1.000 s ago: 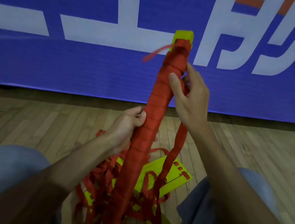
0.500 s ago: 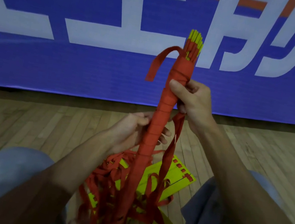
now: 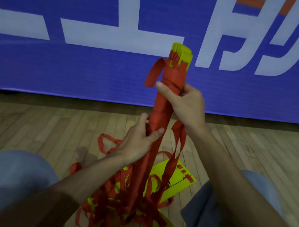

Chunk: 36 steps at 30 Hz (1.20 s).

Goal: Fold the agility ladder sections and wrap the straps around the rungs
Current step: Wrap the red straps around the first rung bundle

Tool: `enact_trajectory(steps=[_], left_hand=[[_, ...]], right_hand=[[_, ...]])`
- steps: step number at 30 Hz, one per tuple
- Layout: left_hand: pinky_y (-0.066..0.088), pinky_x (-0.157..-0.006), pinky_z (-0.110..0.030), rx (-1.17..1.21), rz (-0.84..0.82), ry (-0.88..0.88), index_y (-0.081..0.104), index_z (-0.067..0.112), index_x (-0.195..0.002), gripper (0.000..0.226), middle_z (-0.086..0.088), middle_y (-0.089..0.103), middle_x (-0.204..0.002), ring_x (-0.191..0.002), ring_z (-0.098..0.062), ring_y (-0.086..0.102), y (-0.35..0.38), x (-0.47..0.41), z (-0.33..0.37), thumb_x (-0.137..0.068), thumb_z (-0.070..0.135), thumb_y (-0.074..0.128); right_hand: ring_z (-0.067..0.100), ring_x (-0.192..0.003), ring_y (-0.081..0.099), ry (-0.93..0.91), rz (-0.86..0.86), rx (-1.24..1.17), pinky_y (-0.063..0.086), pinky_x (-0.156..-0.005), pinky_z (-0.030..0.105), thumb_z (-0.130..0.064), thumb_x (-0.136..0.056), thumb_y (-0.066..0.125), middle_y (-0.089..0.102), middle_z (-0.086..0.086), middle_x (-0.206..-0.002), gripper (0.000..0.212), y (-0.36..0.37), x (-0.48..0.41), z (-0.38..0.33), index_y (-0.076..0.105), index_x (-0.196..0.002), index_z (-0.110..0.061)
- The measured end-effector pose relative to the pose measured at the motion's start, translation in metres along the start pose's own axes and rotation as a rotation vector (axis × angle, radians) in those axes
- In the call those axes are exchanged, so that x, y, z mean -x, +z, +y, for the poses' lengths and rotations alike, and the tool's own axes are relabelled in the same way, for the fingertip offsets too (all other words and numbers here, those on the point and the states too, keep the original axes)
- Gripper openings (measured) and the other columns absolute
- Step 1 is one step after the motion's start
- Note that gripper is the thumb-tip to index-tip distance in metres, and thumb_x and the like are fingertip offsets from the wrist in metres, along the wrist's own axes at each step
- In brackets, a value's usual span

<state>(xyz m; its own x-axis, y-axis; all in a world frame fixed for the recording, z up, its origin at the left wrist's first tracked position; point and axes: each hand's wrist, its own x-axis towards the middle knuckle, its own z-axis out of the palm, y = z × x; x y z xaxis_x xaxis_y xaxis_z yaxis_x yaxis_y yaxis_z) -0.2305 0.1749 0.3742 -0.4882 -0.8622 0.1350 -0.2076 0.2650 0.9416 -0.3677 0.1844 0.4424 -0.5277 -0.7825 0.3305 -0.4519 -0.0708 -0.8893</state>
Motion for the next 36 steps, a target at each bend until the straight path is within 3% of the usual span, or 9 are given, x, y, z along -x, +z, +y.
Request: enact_trajectory(steps=[3, 6, 11, 19, 25, 28, 30, 32, 36], left_hand=[[0.057, -0.075, -0.049, 0.013, 0.068, -0.033, 0.053, 0.03, -0.1, 0.012, -0.004, 0.07, -0.088, -0.079, -0.024, 0.07, -0.006, -0.005, -0.009, -0.092, 0.031, 0.062], [0.057, -0.07, -0.055, -0.005, 0.099, -0.07, 0.053, 0.034, -0.092, 0.01, -0.005, 0.069, -0.084, -0.074, -0.029, 0.069, -0.011, -0.011, -0.015, -0.089, 0.033, 0.062], [0.058, -0.07, -0.056, 0.01, 0.057, -0.158, 0.056, 0.036, -0.089, 0.014, -0.008, 0.071, -0.087, -0.076, -0.034, 0.071, -0.012, -0.016, -0.022, -0.08, 0.041, 0.066], [0.057, -0.074, -0.06, 0.164, -0.019, -0.131, 0.063, 0.039, -0.088, 0.008, -0.01, 0.066, -0.1, -0.089, -0.04, 0.068, -0.02, -0.017, -0.009, -0.081, 0.041, 0.064], [0.059, -0.064, -0.05, 0.428, -0.115, -0.114, 0.062, 0.007, -0.105, 0.016, -0.017, 0.066, -0.084, -0.069, -0.034, 0.07, -0.029, -0.01, 0.015, -0.1, 0.015, 0.049], [0.057, -0.066, -0.046, 0.517, -0.183, -0.15, 0.057, -0.003, -0.099, 0.026, -0.018, 0.063, -0.072, -0.059, -0.03, 0.065, -0.033, -0.007, 0.018, -0.101, 0.017, 0.041], [0.056, -0.066, -0.043, 0.563, -0.276, -0.154, 0.053, -0.009, -0.114, 0.033, -0.015, 0.06, -0.071, -0.056, -0.028, 0.061, -0.035, -0.005, 0.018, -0.101, 0.017, 0.035], [0.058, -0.072, -0.046, 0.563, -0.349, -0.148, 0.05, -0.01, -0.12, 0.034, -0.011, 0.059, -0.07, -0.054, -0.026, 0.059, -0.035, -0.004, 0.019, -0.097, 0.004, 0.029], [0.047, -0.092, -0.055, 0.495, -0.411, -0.186, 0.058, -0.001, -0.105, 0.047, -0.015, 0.063, -0.07, -0.064, -0.035, 0.065, -0.033, -0.006, 0.019, -0.077, -0.01, 0.021]], right_hand=[[0.007, -0.06, 0.058, 0.048, -0.201, 0.286, 0.043, -0.056, 0.027, -0.068, -0.079, 0.062, 0.064, -0.002, -0.063, 0.057, -0.01, -0.007, 0.002, 0.066, -0.071, -0.012], [0.005, -0.047, 0.051, 0.074, -0.353, 0.415, 0.043, -0.061, 0.034, -0.062, -0.086, 0.059, 0.064, 0.001, -0.053, 0.06, -0.017, -0.01, 0.007, 0.069, -0.065, -0.006], [0.004, -0.032, 0.04, 0.017, -0.324, 0.2, 0.03, -0.048, 0.023, -0.035, -0.094, 0.062, 0.042, -0.012, -0.031, 0.034, -0.017, -0.009, 0.001, 0.066, -0.066, -0.016], [0.012, -0.036, 0.047, -0.036, -0.336, -0.019, 0.042, -0.049, 0.026, -0.028, -0.1, 0.052, 0.049, 0.001, -0.044, 0.033, -0.019, -0.012, 0.012, 0.054, -0.072, -0.012], [0.004, -0.04, 0.045, -0.089, -0.109, 0.086, 0.04, -0.052, 0.025, -0.049, -0.089, 0.063, 0.049, -0.01, -0.039, 0.051, -0.023, -0.018, 0.019, 0.054, -0.054, -0.012], [0.0, -0.042, 0.042, -0.127, -0.155, -0.036, 0.033, -0.051, 0.017, -0.037, -0.095, 0.059, 0.048, -0.013, -0.043, 0.044, -0.019, -0.012, 0.015, 0.054, -0.057, -0.017], [0.0, -0.043, 0.038, -0.141, -0.196, -0.176, 0.031, -0.047, 0.016, -0.028, -0.098, 0.055, 0.046, -0.012, -0.046, 0.043, -0.014, -0.008, 0.01, 0.049, -0.057, -0.017], [0.003, -0.044, 0.036, -0.125, -0.211, -0.26, 0.029, -0.045, 0.017, -0.025, -0.097, 0.056, 0.043, -0.012, -0.047, 0.041, -0.01, -0.007, 0.006, 0.047, -0.058, -0.017], [0.004, -0.056, 0.056, -0.069, -0.24, -0.401, 0.042, -0.054, 0.017, -0.021, -0.089, 0.067, 0.062, -0.008, -0.058, 0.021, -0.004, 0.001, 0.002, 0.066, -0.07, -0.015]])
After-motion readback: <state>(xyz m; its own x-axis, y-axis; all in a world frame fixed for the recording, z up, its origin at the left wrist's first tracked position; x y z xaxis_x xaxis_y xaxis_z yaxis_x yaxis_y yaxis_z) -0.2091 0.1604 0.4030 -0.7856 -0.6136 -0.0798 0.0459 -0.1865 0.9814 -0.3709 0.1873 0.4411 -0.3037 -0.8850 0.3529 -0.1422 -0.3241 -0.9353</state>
